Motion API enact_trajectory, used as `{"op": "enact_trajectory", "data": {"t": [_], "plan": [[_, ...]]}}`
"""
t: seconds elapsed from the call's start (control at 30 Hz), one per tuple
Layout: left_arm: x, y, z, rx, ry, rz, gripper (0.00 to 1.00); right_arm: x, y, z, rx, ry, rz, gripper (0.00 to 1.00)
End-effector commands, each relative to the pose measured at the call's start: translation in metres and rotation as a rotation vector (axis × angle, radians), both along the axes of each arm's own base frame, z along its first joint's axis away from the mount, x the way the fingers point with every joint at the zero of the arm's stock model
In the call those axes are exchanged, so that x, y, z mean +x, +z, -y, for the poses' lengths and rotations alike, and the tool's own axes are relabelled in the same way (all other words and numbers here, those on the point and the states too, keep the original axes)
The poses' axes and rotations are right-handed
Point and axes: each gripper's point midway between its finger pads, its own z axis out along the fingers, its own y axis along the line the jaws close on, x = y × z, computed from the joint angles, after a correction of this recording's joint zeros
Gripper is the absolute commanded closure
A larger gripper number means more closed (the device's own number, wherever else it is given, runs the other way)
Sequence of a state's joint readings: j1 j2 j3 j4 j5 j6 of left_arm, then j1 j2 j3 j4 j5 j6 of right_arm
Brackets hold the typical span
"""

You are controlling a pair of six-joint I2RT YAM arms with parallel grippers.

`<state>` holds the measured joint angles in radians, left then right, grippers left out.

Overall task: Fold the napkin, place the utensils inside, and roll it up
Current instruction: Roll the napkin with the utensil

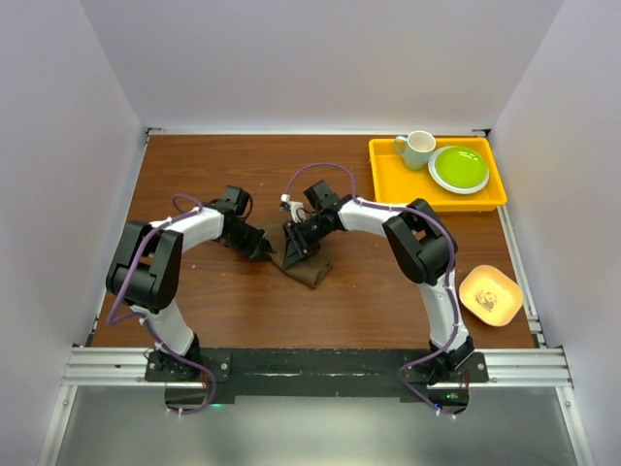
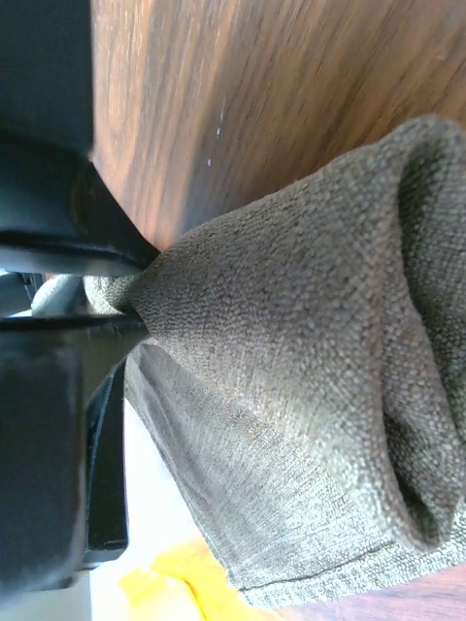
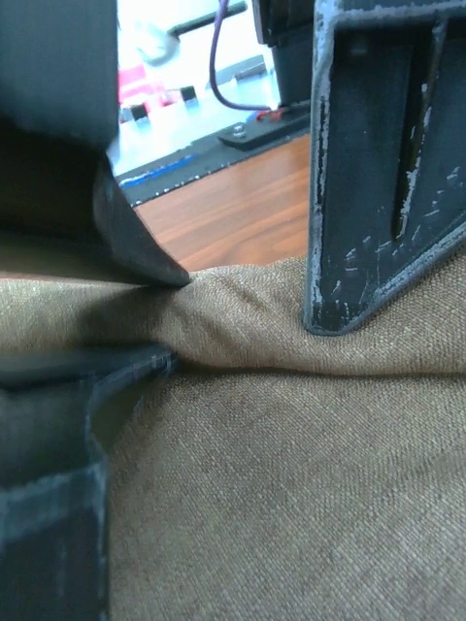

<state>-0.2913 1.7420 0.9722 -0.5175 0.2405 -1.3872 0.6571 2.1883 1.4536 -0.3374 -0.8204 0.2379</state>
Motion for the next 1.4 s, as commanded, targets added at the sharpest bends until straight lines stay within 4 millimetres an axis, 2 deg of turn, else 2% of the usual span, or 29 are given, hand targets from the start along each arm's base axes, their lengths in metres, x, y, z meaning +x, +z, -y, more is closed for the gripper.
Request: {"op": "enact_trajectory", "data": {"t": [0.0, 0.03, 0.1, 0.13, 0.2, 0.23, 0.27, 0.3, 0.33, 0.43, 0.7, 0.83, 0.93, 0.97, 1.0, 1.03, 1.07, 1.13, 1.27, 1.3, 1.33, 1.37], "plan": [[-0.027, -0.032, -0.023, 0.130, -0.002, -0.117, 0.95, 0.024, 0.004, 0.020, -0.200, 0.015, 0.286, 0.53], [-0.027, -0.032, -0.021, 0.123, -0.009, -0.118, 0.96, 0.020, 0.015, 0.020, -0.218, 0.025, 0.325, 0.50], [-0.030, -0.030, -0.020, 0.117, -0.018, -0.128, 0.97, 0.025, 0.024, 0.025, -0.278, 0.025, 0.426, 0.44], [-0.032, -0.030, -0.021, 0.116, -0.019, -0.131, 0.97, 0.019, 0.039, 0.017, -0.270, 0.041, 0.484, 0.42], [-0.036, -0.029, -0.020, 0.105, -0.022, -0.135, 0.96, 0.021, 0.040, 0.020, -0.349, 0.019, 0.579, 0.39], [-0.036, -0.028, -0.019, 0.100, -0.023, -0.133, 0.96, 0.014, 0.042, 0.012, -0.362, 0.032, 0.626, 0.38], [-0.036, -0.027, -0.019, 0.093, -0.020, -0.128, 0.96, 0.015, 0.043, 0.011, -0.390, 0.021, 0.669, 0.37], [-0.038, -0.027, -0.018, 0.085, -0.021, -0.133, 0.96, 0.018, 0.039, 0.015, -0.441, 0.030, 0.731, 0.36], [-0.039, -0.026, -0.017, 0.078, -0.019, -0.132, 0.96, 0.014, 0.041, 0.007, -0.453, 0.035, 0.783, 0.35], [-0.041, -0.024, -0.014, 0.061, -0.021, -0.134, 0.95, 0.010, 0.035, 0.002, -0.527, 0.050, 0.880, 0.34], [-0.044, -0.022, -0.014, 0.041, -0.019, -0.144, 0.92, 0.013, 0.008, 0.007, -0.651, 0.067, 1.008, 0.34], [-0.045, -0.020, -0.014, 0.033, -0.021, -0.144, 0.91, 0.016, -0.001, 0.011, -0.684, 0.063, 1.025, 0.40], [-0.044, -0.017, -0.014, 0.024, -0.032, -0.130, 0.87, 0.013, -0.010, 0.012, -0.697, 0.088, 1.007, 0.56], [-0.043, -0.016, -0.014, 0.023, -0.041, -0.121, 0.79, 0.013, -0.009, 0.009, -0.688, 0.091, 1.001, 0.73], [-0.041, -0.014, -0.015, 0.027, -0.063, -0.102, 0.70, 0.009, -0.012, 0.009, -0.684, 0.114, 0.981, 0.79], [-0.041, -0.011, -0.017, 0.032, -0.075, -0.089, 0.48, 0.008, -0.016, 0.008, -0.687, 0.127, 0.969, 0.85], [-0.038, -0.008, -0.021, 0.057, -0.083, -0.071, 0.39, 0.008, -0.014, 0.006, -0.680, 0.130, 0.964, 0.97], [-0.038, -0.001, -0.031, 0.096, -0.120, -0.041, 0.28, 0.003, -0.014, 0.003, -0.645, 0.143, 0.910, 1.00], [-0.025, 0.015, -0.058, 0.207, -0.155, 0.063, 0.25, -0.006, -0.005, -0.001, -0.532, 0.123, 0.771, 1.00], [-0.021, 0.024, -0.066, 0.224, -0.163, 0.105, 0.25, -0.002, -0.004, 0.004, -0.516, 0.109, 0.733, 1.00], [-0.018, 0.026, -0.070, 0.234, -0.164, 0.128, 0.25, -0.013, -0.003, -0.003, -0.447, 0.126, 0.655, 1.00], [-0.019, 0.028, -0.072, 0.235, -0.168, 0.144, 0.25, -0.015, -0.002, -0.002, -0.414, 0.120, 0.603, 1.00]]}}
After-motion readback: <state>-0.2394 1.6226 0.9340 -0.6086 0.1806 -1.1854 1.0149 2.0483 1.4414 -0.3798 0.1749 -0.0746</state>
